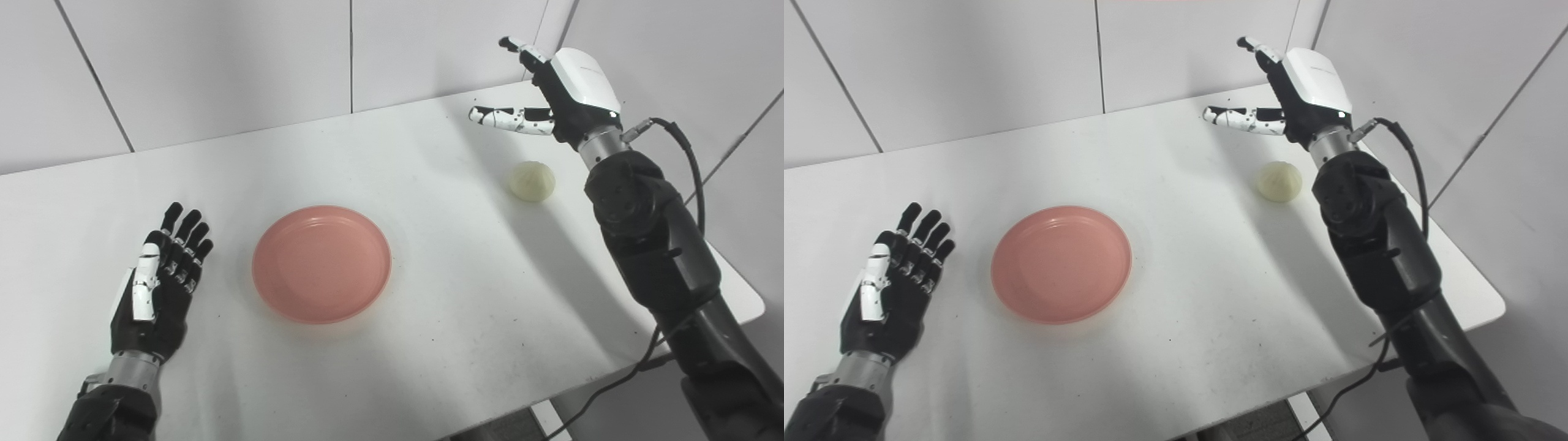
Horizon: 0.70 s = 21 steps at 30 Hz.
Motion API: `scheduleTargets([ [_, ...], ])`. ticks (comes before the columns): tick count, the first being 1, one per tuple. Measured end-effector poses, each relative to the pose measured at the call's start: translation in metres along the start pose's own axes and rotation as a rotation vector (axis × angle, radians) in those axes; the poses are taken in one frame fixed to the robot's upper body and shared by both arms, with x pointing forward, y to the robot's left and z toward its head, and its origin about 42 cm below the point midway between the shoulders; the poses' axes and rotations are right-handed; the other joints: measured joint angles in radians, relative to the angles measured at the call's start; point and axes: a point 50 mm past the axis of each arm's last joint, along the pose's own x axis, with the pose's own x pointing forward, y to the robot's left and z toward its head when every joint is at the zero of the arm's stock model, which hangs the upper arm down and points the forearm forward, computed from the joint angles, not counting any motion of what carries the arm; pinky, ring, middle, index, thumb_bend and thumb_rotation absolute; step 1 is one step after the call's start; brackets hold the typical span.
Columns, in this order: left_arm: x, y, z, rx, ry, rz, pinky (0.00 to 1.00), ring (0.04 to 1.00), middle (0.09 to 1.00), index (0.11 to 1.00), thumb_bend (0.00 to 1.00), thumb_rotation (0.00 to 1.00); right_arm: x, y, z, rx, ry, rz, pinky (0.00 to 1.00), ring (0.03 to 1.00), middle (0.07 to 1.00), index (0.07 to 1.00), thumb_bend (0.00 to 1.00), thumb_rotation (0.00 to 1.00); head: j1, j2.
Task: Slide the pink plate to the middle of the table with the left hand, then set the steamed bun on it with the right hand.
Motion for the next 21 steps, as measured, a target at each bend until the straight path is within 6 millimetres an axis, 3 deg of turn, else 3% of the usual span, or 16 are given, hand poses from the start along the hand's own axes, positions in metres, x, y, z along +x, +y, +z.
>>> scheduleTargets([
  [11, -0.002, 0.005, -0.001, -0.023, -0.002, -0.010, 1.00, 0.999, 0.989, 0.994, 0.37, 1.00, 0.011, 0.008, -0.043, -0.077, 0.154, 0.142, 0.75, 0.898, 0.943, 0.927, 0.99, 0.57, -0.008, 0.009],
  [16, -0.002, 0.006, 0.000, -0.023, -0.003, -0.011, 1.00, 0.999, 0.988, 0.995, 0.37, 1.00, 0.014, 0.023, -0.064, -0.122, 0.226, 0.193, 0.74, 0.891, 0.938, 0.919, 0.99, 0.57, 0.000, 0.014],
  [21, -0.003, 0.008, 0.000, -0.022, -0.003, -0.010, 1.00, 0.991, 0.984, 0.994, 0.37, 1.00, 0.015, 0.036, -0.070, -0.166, 0.249, 0.229, 0.73, 0.887, 0.932, 0.911, 0.98, 0.56, -0.003, 0.018],
])
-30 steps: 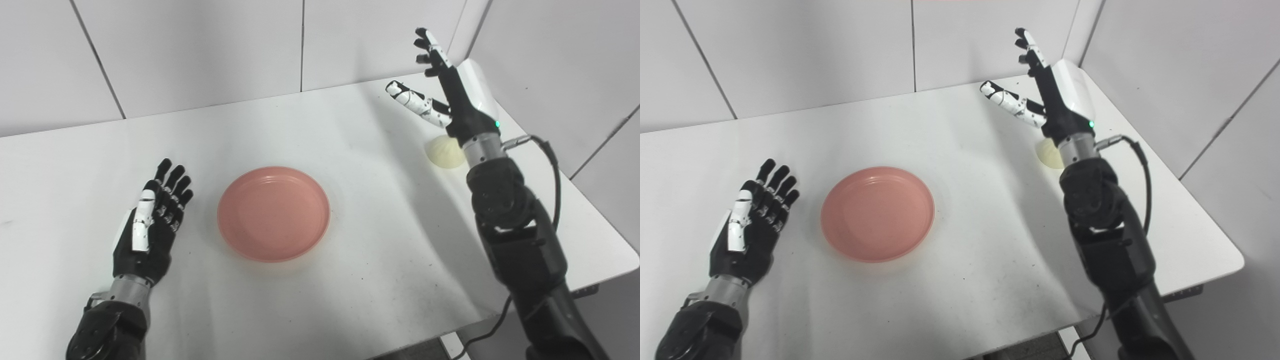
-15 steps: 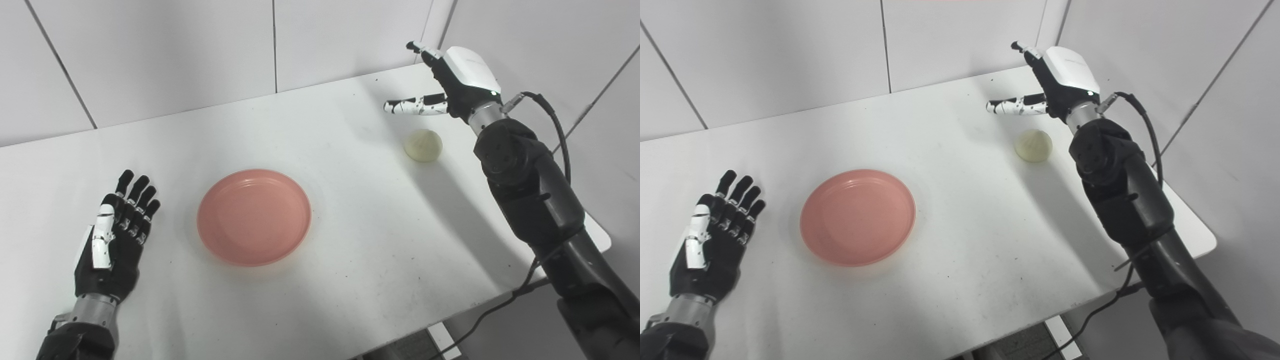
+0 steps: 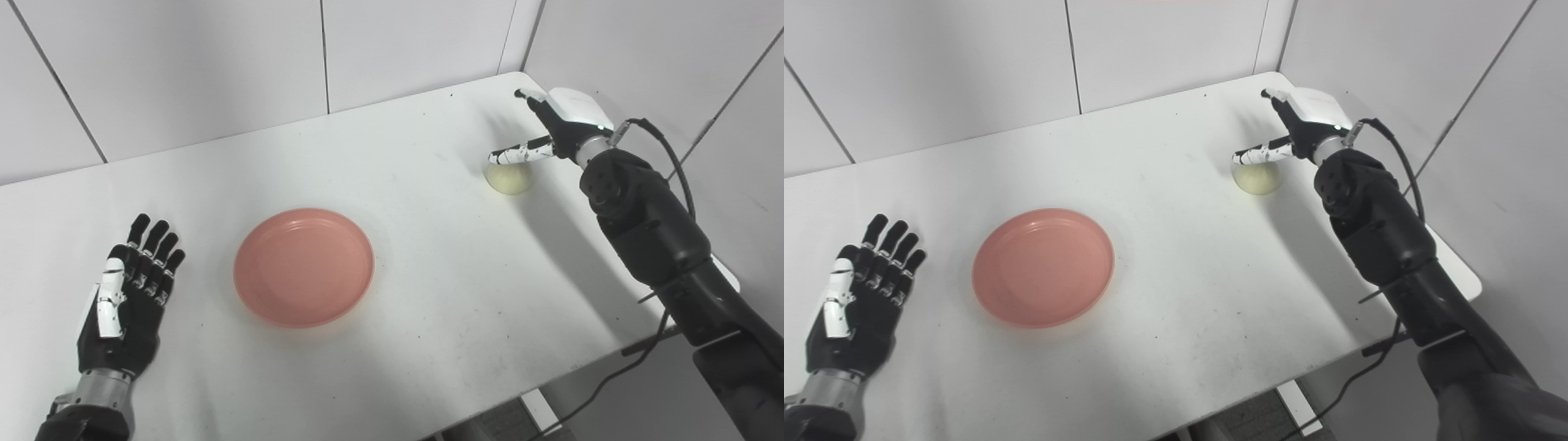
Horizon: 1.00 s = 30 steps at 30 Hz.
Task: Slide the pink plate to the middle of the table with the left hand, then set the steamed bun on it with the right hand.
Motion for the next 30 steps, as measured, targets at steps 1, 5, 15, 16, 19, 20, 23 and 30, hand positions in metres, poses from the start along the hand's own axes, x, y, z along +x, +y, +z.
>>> scheduleTargets([
  [1, 0.000, 0.000, 0.000, -0.002, -0.001, 0.001, 1.00, 0.991, 0.985, 0.996, 0.38, 1.00, 0.001, 0.002, -0.001, -0.001, 0.006, 0.004, 0.73, 0.890, 0.932, 0.907, 0.98, 0.55, 0.000, 0.000],
  [5, -0.001, 0.002, 0.001, -0.006, -0.003, 0.001, 1.00, 0.992, 0.986, 0.998, 0.37, 1.00, 0.002, 0.003, -0.003, 0.004, 0.012, 0.007, 0.73, 0.897, 0.937, 0.902, 0.98, 0.54, -0.003, 0.005],
  [15, -0.003, 0.006, 0.003, 0.008, 0.001, 0.001, 1.00, 0.994, 0.987, 1.000, 0.38, 1.00, 0.002, 0.025, 0.007, 0.052, 0.024, 0.061, 0.77, 0.921, 0.950, 0.920, 0.97, 0.54, -0.003, 0.011],
  [16, -0.003, 0.006, 0.003, 0.008, 0.001, 0.001, 1.00, 0.994, 0.986, 1.000, 0.37, 1.00, 0.002, 0.028, 0.008, 0.060, 0.026, 0.069, 0.76, 0.917, 0.948, 0.919, 0.97, 0.52, -0.003, 0.011],
  [19, -0.003, 0.007, 0.003, 0.007, 0.000, 0.002, 1.00, 0.997, 0.986, 1.000, 0.37, 1.00, 0.004, 0.036, 0.006, 0.076, 0.040, 0.092, 0.76, 0.917, 0.948, 0.919, 0.96, 0.51, -0.003, 0.014],
  [20, -0.003, 0.007, 0.003, 0.007, 0.000, 0.002, 1.00, 0.998, 0.987, 1.000, 0.37, 1.00, 0.005, 0.037, 0.005, 0.080, 0.042, 0.095, 0.76, 0.919, 0.951, 0.920, 0.95, 0.50, -0.005, 0.015],
  [23, -0.004, 0.007, 0.003, 0.006, 0.000, 0.004, 1.00, 0.995, 0.985, 1.000, 0.37, 1.00, 0.005, 0.038, 0.006, 0.087, 0.041, 0.097, 0.77, 0.921, 0.953, 0.923, 0.94, 0.49, -0.005, 0.015],
  [30, -0.005, 0.007, 0.004, 0.008, 0.002, 0.003, 1.00, 0.999, 0.989, 1.000, 0.38, 1.00, 0.005, 0.039, 0.008, 0.078, 0.040, 0.107, 0.80, 0.927, 0.953, 0.923, 0.94, 0.49, -0.005, 0.020],
])
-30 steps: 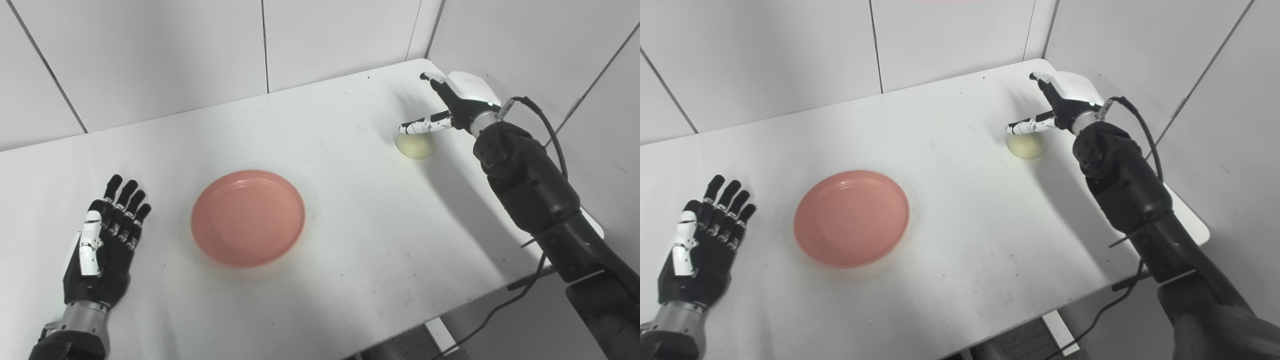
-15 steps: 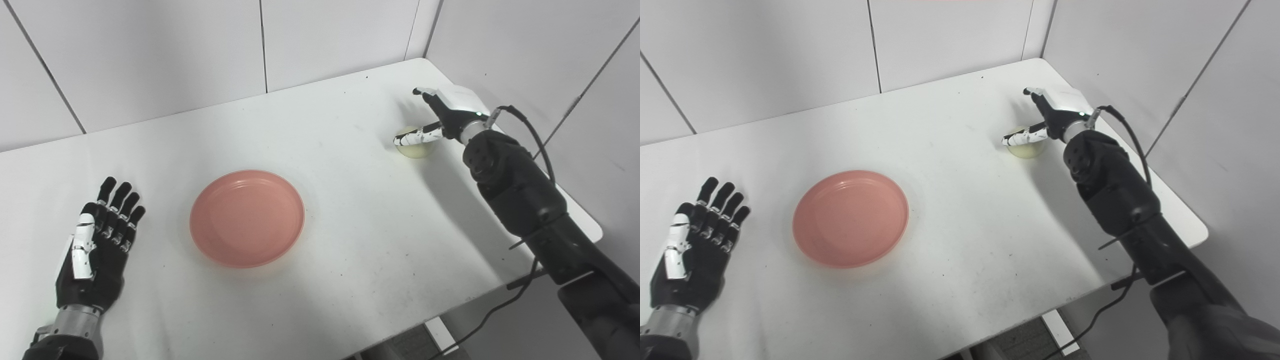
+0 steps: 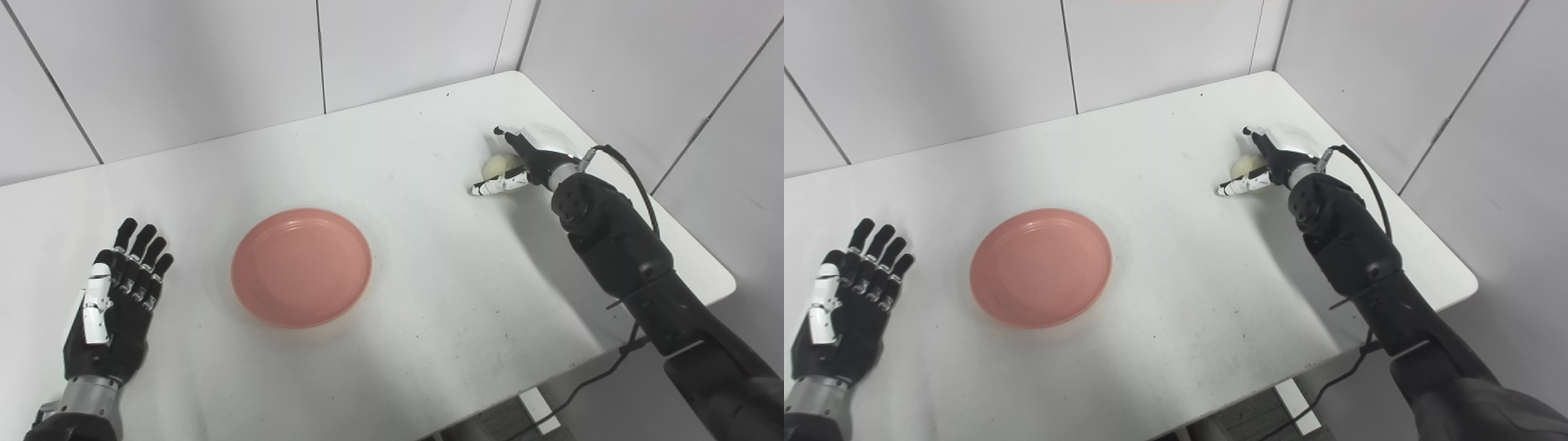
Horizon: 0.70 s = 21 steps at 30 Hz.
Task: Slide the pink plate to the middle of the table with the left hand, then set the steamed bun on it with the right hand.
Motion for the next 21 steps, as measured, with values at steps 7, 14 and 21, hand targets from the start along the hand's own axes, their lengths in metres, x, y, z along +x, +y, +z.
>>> scheduleTargets([
  [7, 0.000, -0.001, 0.001, -0.007, 0.014, -0.003, 1.00, 0.998, 0.988, 1.000, 0.37, 1.00, 0.001, -0.001, -0.001, -0.026, 0.006, 0.005, 0.77, 0.903, 0.931, 0.896, 0.96, 0.48, 0.005, 0.005],
  [14, -0.001, -0.002, 0.001, -0.016, 0.017, -0.005, 1.00, 1.000, 0.993, 1.000, 0.37, 1.00, 0.002, -0.003, -0.007, -0.022, 0.016, 0.002, 0.71, 0.809, 0.851, 0.822, 0.84, 0.28, 0.006, 0.006],
  [21, -0.001, -0.002, 0.001, -0.017, 0.018, -0.006, 1.00, 0.999, 0.988, 1.000, 0.38, 1.00, 0.009, -0.005, -0.010, 0.019, -0.026, -0.054, 0.47, 0.530, 0.509, 0.549, 0.56, 0.01, 0.011, 0.009],
])
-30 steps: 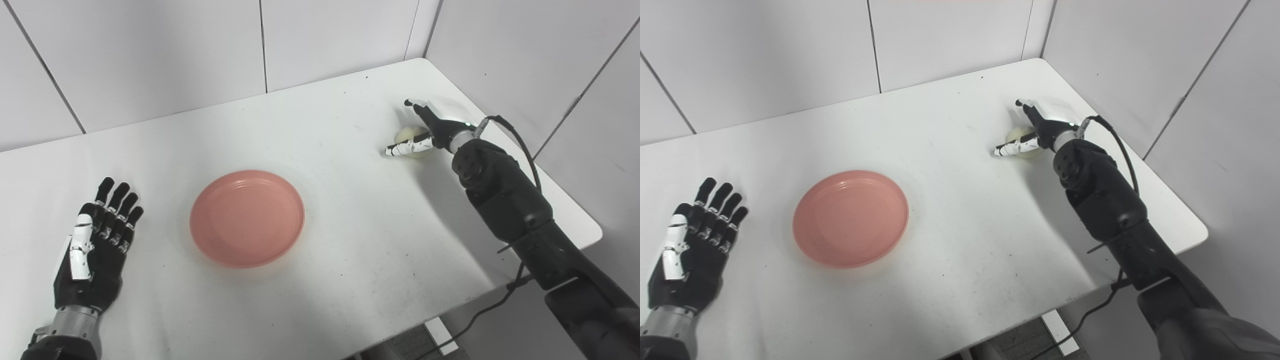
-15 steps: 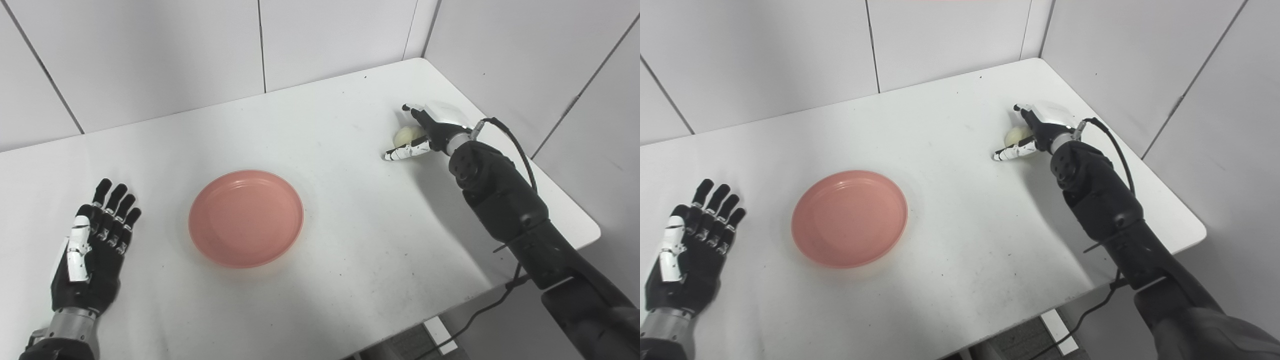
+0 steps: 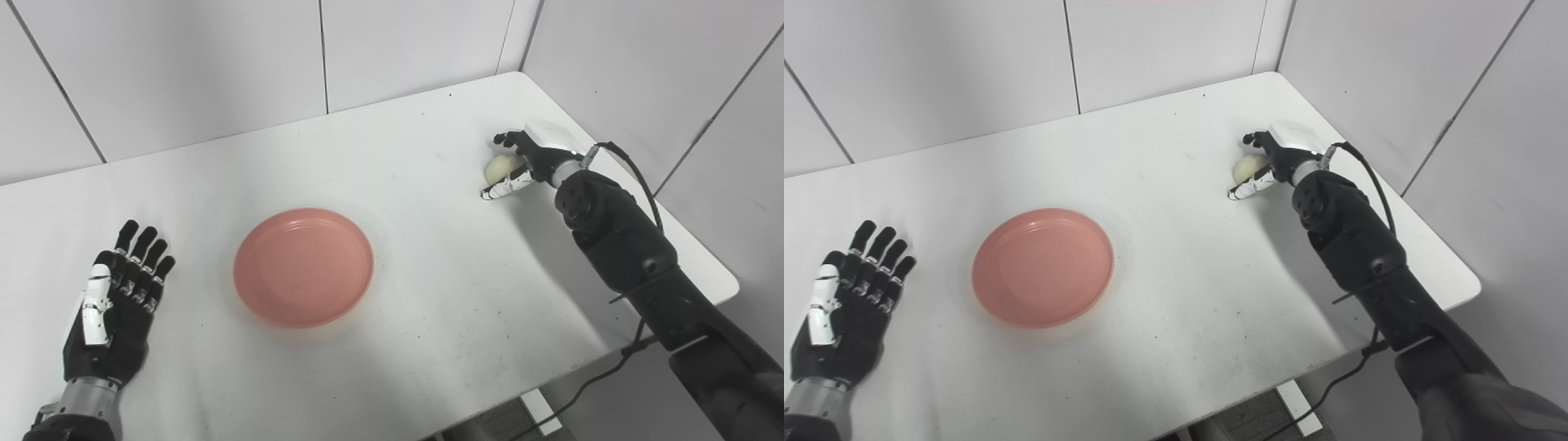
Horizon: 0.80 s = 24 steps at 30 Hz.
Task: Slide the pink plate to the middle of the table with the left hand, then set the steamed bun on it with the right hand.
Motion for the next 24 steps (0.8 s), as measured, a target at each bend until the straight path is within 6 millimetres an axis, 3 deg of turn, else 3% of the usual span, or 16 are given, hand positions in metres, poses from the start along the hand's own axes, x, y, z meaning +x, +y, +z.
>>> scheduleTargets([
  [4, 0.000, 0.000, 0.000, 0.000, 0.000, -0.001, 1.00, 1.000, 0.989, 1.000, 0.38, 1.00, 0.003, 0.000, -0.003, 0.021, -0.004, -0.016, 0.43, 0.482, 0.469, 0.518, 0.52, 0.00, 0.000, 0.000],
  [13, -0.001, 0.000, 0.000, 0.000, 0.000, 0.001, 1.00, 0.996, 0.982, 0.986, 0.38, 1.00, 0.010, -0.001, -0.005, 0.040, -0.003, 0.008, 0.46, 0.502, 0.480, 0.502, 0.52, 0.00, 0.009, 0.000],
  [24, -0.002, -0.002, 0.000, 0.001, 0.003, -0.003, 1.00, 1.000, 0.987, 0.994, 0.37, 1.00, 0.012, -0.004, -0.009, 0.055, -0.015, 0.016, 0.42, 0.473, 0.449, 0.527, 0.52, 0.00, 0.025, 0.000],
])
